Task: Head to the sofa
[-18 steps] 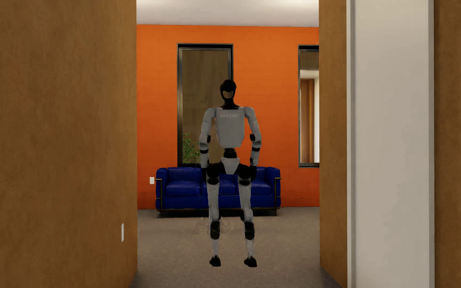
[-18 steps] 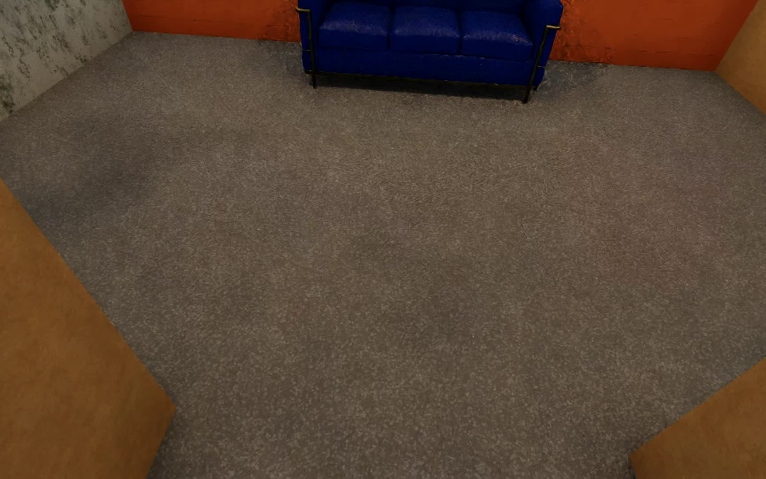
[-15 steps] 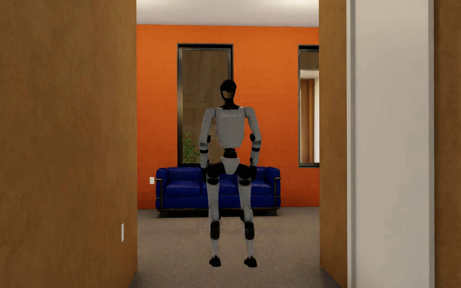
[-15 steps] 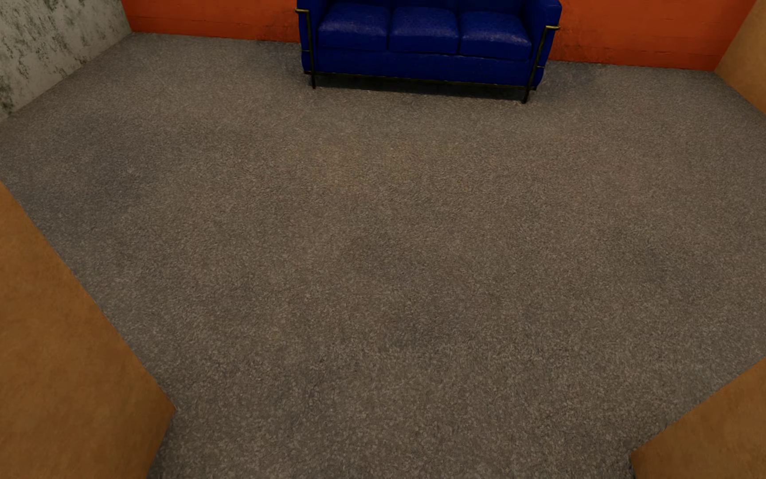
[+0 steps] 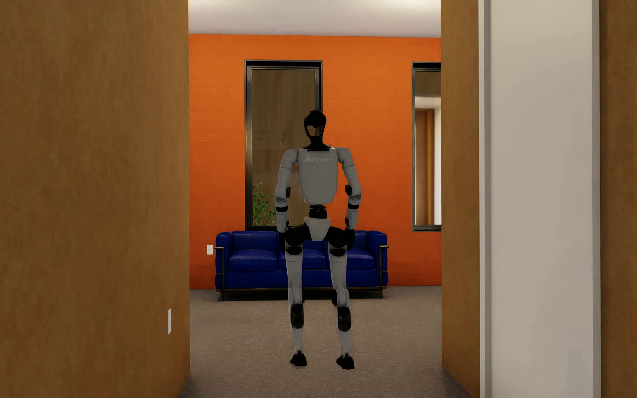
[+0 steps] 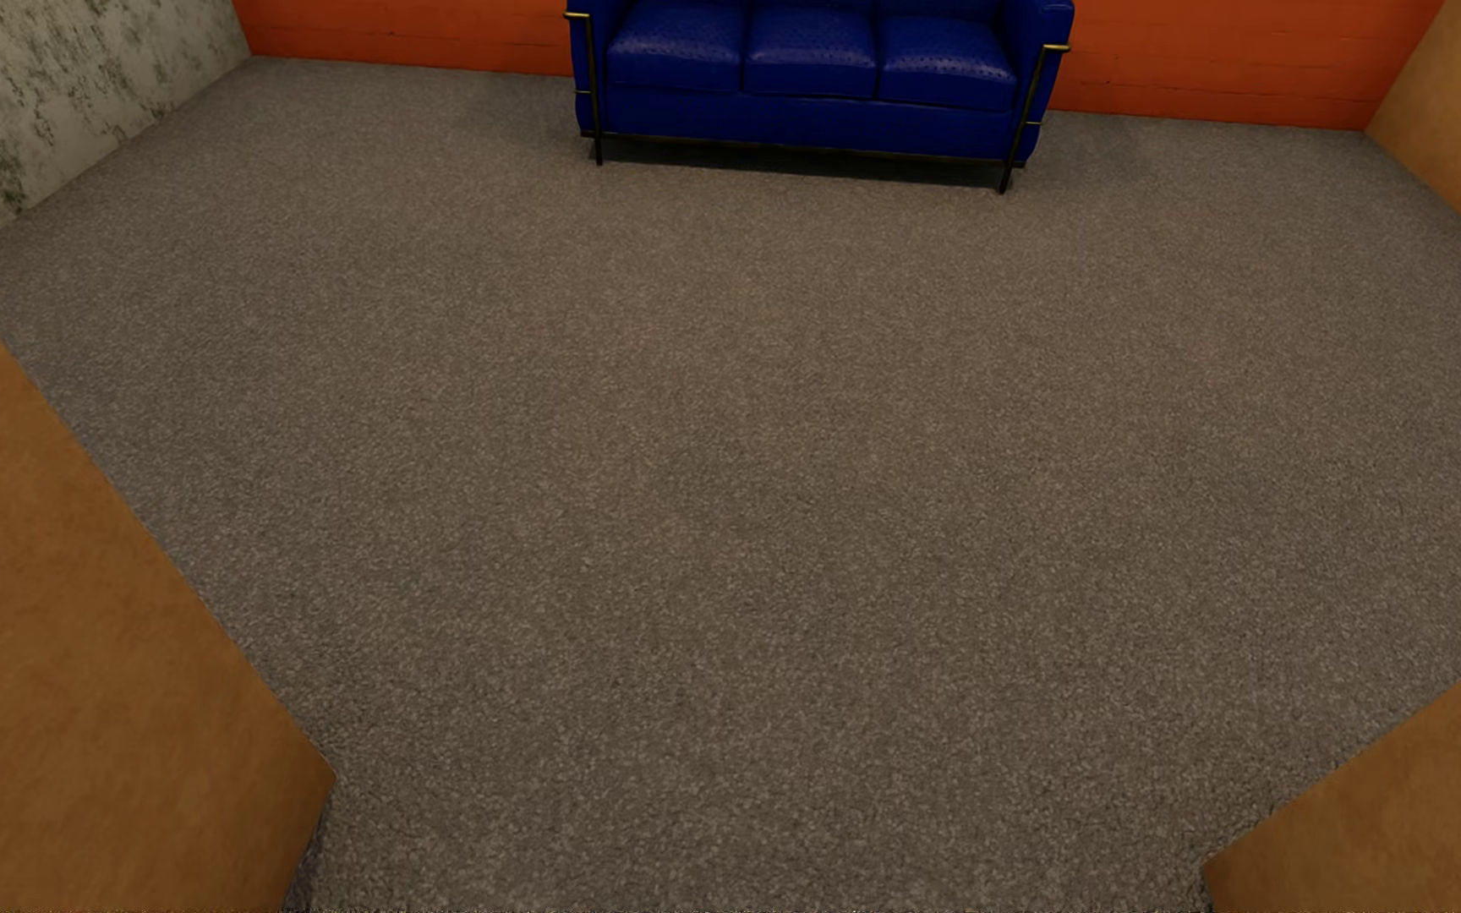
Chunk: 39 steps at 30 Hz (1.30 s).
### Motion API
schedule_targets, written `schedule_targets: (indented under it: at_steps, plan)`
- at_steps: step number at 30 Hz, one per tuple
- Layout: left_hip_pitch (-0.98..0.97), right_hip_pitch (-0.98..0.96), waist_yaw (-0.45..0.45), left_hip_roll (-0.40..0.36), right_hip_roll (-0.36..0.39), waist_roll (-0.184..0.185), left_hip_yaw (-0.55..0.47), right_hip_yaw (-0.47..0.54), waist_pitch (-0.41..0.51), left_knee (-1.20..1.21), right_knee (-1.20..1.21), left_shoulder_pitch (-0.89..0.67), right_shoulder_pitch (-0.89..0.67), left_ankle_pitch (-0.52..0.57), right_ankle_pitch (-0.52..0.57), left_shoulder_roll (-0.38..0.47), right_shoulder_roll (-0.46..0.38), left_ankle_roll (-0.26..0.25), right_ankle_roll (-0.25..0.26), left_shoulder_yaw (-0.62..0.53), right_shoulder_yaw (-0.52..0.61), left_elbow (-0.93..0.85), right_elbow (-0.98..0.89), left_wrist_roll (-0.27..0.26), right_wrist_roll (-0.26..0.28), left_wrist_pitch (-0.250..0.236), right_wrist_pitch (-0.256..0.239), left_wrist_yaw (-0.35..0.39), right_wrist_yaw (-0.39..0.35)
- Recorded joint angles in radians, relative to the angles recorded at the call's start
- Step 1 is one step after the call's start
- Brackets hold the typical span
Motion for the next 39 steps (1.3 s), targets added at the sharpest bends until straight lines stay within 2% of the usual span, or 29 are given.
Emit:
schedule_targets:
  at_steps: [1,2,6,11,14,16,18,21,23,25,27,28,29,30,31,32,33,34,35,36,37,39]
  plan:
    - [-0.046,-0.033,-0.002,-0.004,0.004,0.001,0.0,0.0,0.001,-0.02,0.219,0.0,-0.001,-0.017,-0.032,0.001,-0.002,0.0,0.0,-0.001,0.002,-0.002,0.006,0.0,0.0,0.0,0.0,0.0,0.0]
    - [-0.076,-0.063,0.001,-0.014,0.006,0.005,0.0,0.0,0.011,-0.018,0.251,0.002,0.015,0.036,-0.073,-0.008,0.006,0.0,0.0,-0.017,-0.038,0.006,-0.009,0.0,0.0,0.0,0.0,0.0,0.0]
    - [-0.07,0.006,0.014,-0.013,-0.005,0.011,0.0,0.0,0.016,0.032,0.26,0.04,0.058,0.026,-0.219,-0.023,0.001,0.0,0.0,0.007,-0.035,0.002,-0.021,0.0,0.0,0.0,0.0,0.0,0.0]
    - [-0.046,0.028,0.016,-0.024,-0.007,0.011,0.0,0.0,-0.001,0.036,0.276,0.051,0.094,-0.078,-0.28,-0.01,-0.006,0.0,0.0,0.026,-0.084,0.01,-0.009,0.0,0.0,0.0,0.0,0.0,0.0]
    - [-0.05,-0.194,-0.007,-0.056,-0.039,-0.024,0.0,0.0,0.014,0.043,0.552,0.042,0.083,-0.136,-0.206,0.01,0.0,0.0,0.0,0.029,-0.097,0.0,-0.04,0.0,0.0,0.0,0.0,0.0,0.0]
    - [-0.034,-0.396,-0.015,-0.076,-0.033,-0.046,0.0,0.0,0.042,0.043,0.805,0.013,0.059,-0.149,-0.199,0.013,0.016,0.0,0.0,0.036,-0.103,-0.004,-0.014,0.0,0.0,0.0,0.0,0.0,0.0]
    - [-0.003,-0.575,-0.061,-0.07,-0.021,-0.045,0.0,0.0,0.049,0.007,0.922,-0.024,0.069,-0.189,-0.19,-0.004,0.028,0.0,0.0,0.072,-0.119,-0.023,0.003,0.0,0.0,0.0,0.0,0.0,0.0]
    - [0.077,-0.749,-0.136,-0.03,-0.014,-0.022,0.0,0.0,0.062,-0.042,0.778,-0.071,0.119,-0.246,-0.109,-0.029,0.023,0.0,0.0,0.123,-0.146,-0.176,0.03,0.0,0.0,0.0,0.0,0.0,0.0]
    - [0.134,-0.819,-0.154,-0.022,-0.032,-0.016,0.0,0.0,0.085,-0.05,0.621,-0.118,0.147,-0.294,-0.023,-0.035,0.017,0.0,0.0,0.145,-0.164,-0.323,0.068,0.0,0.0,0.0,0.0,0.0,0.0]
    - [0.217,-0.836,-0.16,-0.013,-0.062,-0.018,0.0,0.0,0.106,-0.031,0.469,-0.174,0.153,-0.361,0.054,-0.047,0.017,0.0,0.0,0.162,-0.194,-0.438,0.135,0.0,0.0,0.0,0.0,0.0,0.0]
    - [0.294,-0.829,-0.184,0.007,-0.089,-0.011,0.0,0.0,0.101,-0.02,0.414,-0.211,0.153,-0.398,0.071,-0.064,0.016,0.0,0.0,0.171,-0.248,-0.511,0.195,0.0,0.0,0.0,0.0,0.0,0.0]
    - [0.316,-0.822,-0.199,0.025,-0.095,0.003,0.0,0.0,0.088,-0.028,0.45,-0.217,0.156,-0.366,0.133,-0.07,0.01,0.0,0.0,0.168,-0.266,-0.534,0.212,0.0,0.0,0.0,0.0,0.0,0.0]
    - [0.325,-0.834,-0.198,0.048,-0.079,0.027,0.0,0.0,0.08,-0.044,0.494,-0.219,0.151,-0.287,0.213,-0.074,-0.001,0.0,0.0,0.158,-0.254,-0.543,0.228,0.0,0.0,0.0,0.0,0.0,0.0]
    - [0.324,-0.838,-0.194,0.061,-0.049,0.047,0.0,0.0,0.084,-0.024,0.556,-0.21,0.133,-0.13,0.238,-0.073,-0.007,0.0,0.0,0.146,-0.239,-0.536,0.248,0.0,0.0,0.0,0.0,0.0,0.0]
    - [0.281,-0.81,-0.18,0.06,-0.018,0.051,0.0,0.0,0.093,0.085,0.584,-0.2,0.107,0.121,0.221,-0.06,-0.011,0.0,0.0,0.126,-0.223,-0.514,0.25,0.0,0.0,0.0,0.0,0.0,0.0]
    - [0.197,-0.757,-0.155,0.056,0.012,0.052,0.0,0.0,0.102,0.269,0.596,-0.195,0.082,0.395,0.18,-0.039,-0.015,0.0,0.0,0.083,-0.2,-0.469,0.237,0.0,0.0,0.0,0.0,0.0,0.0]
    - [0.07,-0.697,-0.136,0.053,0.032,0.061,0.0,0.0,0.106,0.505,0.599,-0.2,0.059,0.538,0.135,-0.018,-0.023,0.0,0.0,0.027,-0.177,-0.412,0.208,0.0,0.0,0.0,0.0,0.0,0.0]
    - [-0.045,-0.622,-0.124,0.049,0.046,0.07,0.0,0.0,0.113,0.744,0.594,-0.2,0.039,0.491,0.095,-0.003,-0.033,0.0,0.0,-0.025,-0.162,-0.356,0.164,0.0,0.0,0.0,0.0,0.0,0.0]
    - [-0.158,-0.539,-0.108,0.049,0.051,0.074,0.0,0.0,0.119,0.915,0.578,-0.188,0.023,0.394,0.065,0.005,-0.039,0.0,0.0,-0.062,-0.165,-0.306,0.1,0.0,0.0,0.0,0.0,0.0,0.0]
    - [-0.275,-0.459,-0.083,0.045,0.055,0.071,0.0,0.0,0.114,1.006,0.546,-0.164,0.016,0.337,0.041,0.012,-0.043,0.0,0.0,-0.082,-0.172,-0.258,0.021,0.0,0.0,0.0,0.0,0.0,0.0]
    - [-0.375,-0.374,-0.054,0.042,0.062,0.063,0.0,0.0,0.108,1.009,0.504,-0.13,0.01,0.329,0.018,0.017,-0.042,0.0,0.0,-0.081,-0.18,-0.212,-0.058,0.0,0.0,0.0,0.0,0.0,0.0]
    - [-0.498,-0.193,0.009,0.034,0.076,0.041,0.0,0.0,0.108,0.788,0.417,-0.042,-0.005,0.431,-0.037,0.029,-0.031,0.0,0.0,-0.048,-0.204,-0.128,-0.206,0.0,0.0,0.0,0.0,0.0,0.0]
